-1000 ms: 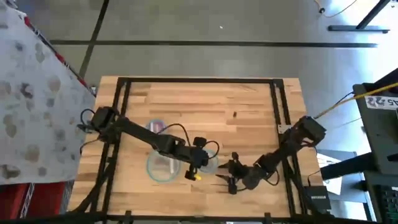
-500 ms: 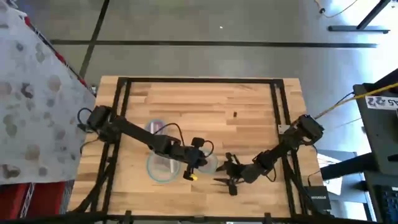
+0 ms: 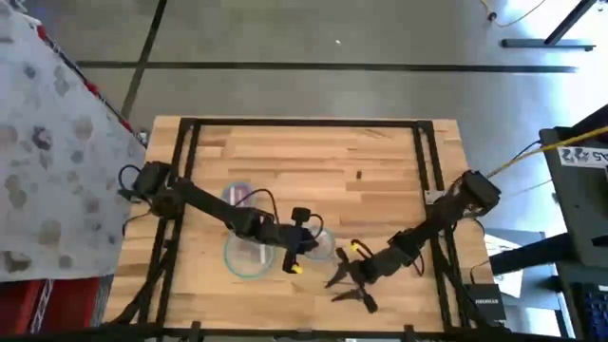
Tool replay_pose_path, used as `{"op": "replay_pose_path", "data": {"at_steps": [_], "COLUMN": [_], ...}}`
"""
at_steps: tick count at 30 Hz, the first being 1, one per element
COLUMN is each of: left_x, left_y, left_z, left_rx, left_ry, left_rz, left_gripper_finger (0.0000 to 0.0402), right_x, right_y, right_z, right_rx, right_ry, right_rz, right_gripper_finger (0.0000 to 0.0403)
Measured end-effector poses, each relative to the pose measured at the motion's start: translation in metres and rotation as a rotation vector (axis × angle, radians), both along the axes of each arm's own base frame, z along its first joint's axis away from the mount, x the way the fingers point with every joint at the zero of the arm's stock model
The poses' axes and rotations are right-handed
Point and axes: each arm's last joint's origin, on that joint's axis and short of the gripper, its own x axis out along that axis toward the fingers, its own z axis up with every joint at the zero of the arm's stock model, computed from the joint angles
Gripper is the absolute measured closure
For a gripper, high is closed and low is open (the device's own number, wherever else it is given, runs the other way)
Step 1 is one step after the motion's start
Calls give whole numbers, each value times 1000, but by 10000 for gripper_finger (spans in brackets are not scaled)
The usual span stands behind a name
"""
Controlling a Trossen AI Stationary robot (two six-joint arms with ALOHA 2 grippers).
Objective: Sort candy
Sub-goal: Open the top small transparent bin
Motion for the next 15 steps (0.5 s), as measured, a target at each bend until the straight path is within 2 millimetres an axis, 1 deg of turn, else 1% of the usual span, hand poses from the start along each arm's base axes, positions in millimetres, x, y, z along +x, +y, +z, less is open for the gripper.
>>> {"op": "replay_pose_path", "data": {"at_steps": [2, 4, 6, 8, 9, 11, 13, 15], "left_x": [0, 1, 0, -2, -4, -6, -5, -5], "left_y": [-5, -12, -18, -24, -27, -32, -34, -33], "left_z": [11, 27, 51, 64, 65, 57, 47, 38], "left_rx": [35, 63, 62, 35, 14, -40, -85, -76], "left_ry": [-11, -48, -99, -122, -116, -65, -7, 50], "left_rz": [-23, -41, -48, -53, -66, -109, -139, -124], "left_gripper_finger": [398, 398, 398, 398, 399, 399, 399, 399], "right_x": [-4, -8, -10, -10, -7, -2, 6, 11], "right_y": [-6, -17, -30, -44, -51, -62, -70, -75], "right_z": [17, 32, 36, 35, 34, 29, 21, 14], "right_rx": [1, -22, -56, -92, -90, -97, -106, -133], "right_ry": [-12, -21, 7, 53, 73, 125, 173, 221], "right_rz": [-94, -258, -458, -569, -593, -602, -592, -588], "right_gripper_finger": [237, 237, 237, 237, 237, 237, 237, 237]}}
